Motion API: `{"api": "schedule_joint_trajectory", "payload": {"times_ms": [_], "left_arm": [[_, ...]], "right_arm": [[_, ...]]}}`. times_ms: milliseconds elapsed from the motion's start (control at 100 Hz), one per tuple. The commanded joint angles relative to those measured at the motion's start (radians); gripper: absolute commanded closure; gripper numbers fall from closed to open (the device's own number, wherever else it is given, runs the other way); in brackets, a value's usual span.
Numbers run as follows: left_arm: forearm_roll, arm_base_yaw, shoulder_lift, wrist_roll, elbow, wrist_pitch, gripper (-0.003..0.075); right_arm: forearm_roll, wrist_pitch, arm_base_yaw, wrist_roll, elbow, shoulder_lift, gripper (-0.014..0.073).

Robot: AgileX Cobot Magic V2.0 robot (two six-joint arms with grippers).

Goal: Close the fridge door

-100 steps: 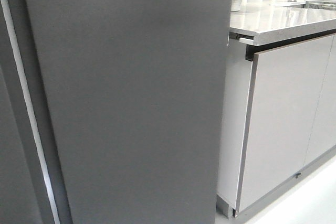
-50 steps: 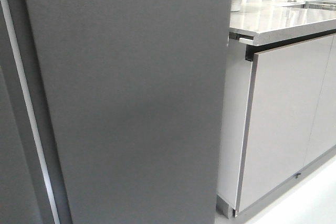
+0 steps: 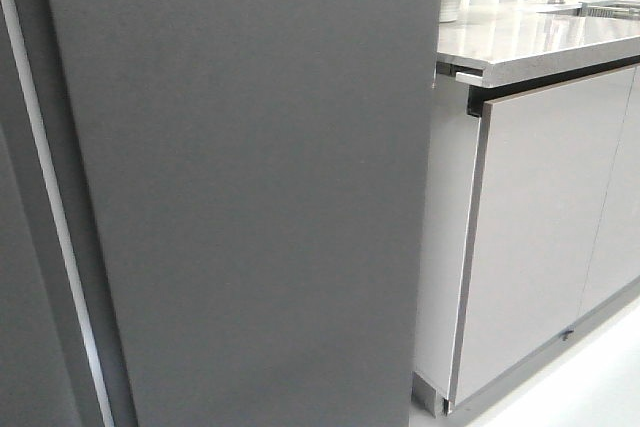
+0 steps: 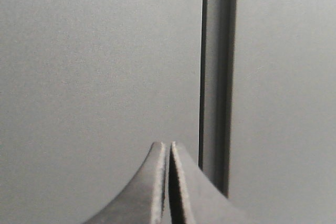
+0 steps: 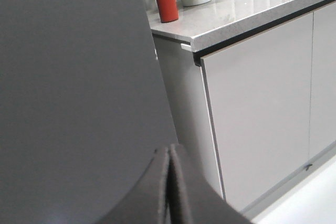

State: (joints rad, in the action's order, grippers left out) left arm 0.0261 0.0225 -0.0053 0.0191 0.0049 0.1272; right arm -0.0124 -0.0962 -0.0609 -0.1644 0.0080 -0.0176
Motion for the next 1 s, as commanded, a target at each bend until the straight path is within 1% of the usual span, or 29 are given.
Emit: {"api": "schedule_joint_trajectory", "payload": {"times_ms": [0,330,440,640,760,990], "left_arm": [[0.004,0.000,-0.011,0.004,0.035,0.074,0.0740],[0.004,0.000,-0.011,0.004,0.035,0.074,0.0740],[0.004,0.000,-0.011,0.004,0.035,0.074,0.0740],[0.004,0.000,-0.011,0.004,0.035,0.074,0.0740],[0.004,0.000,-0.011,0.004,0.035,0.074,0.0740],[0.004,0.000,-0.011,0.004,0.035,0.074,0.0740]], "right_arm": [[0.023,0.102,0.006,0.006,0.011,0.033,0.0639],[0.044,0.133,0.006,0.006,0.029,0.047,0.0639],[0.080,0.133,0.006,0.006,0.029,0.047,0.0639],[0.087,0.096,0.006,0.006,0.029,0.047,0.0639],[0.087,0.044,0.006,0.006,0.029,0.047,0.0639],[0.087,0.039,0.006,0.006,0.029,0.047,0.0639]]}}
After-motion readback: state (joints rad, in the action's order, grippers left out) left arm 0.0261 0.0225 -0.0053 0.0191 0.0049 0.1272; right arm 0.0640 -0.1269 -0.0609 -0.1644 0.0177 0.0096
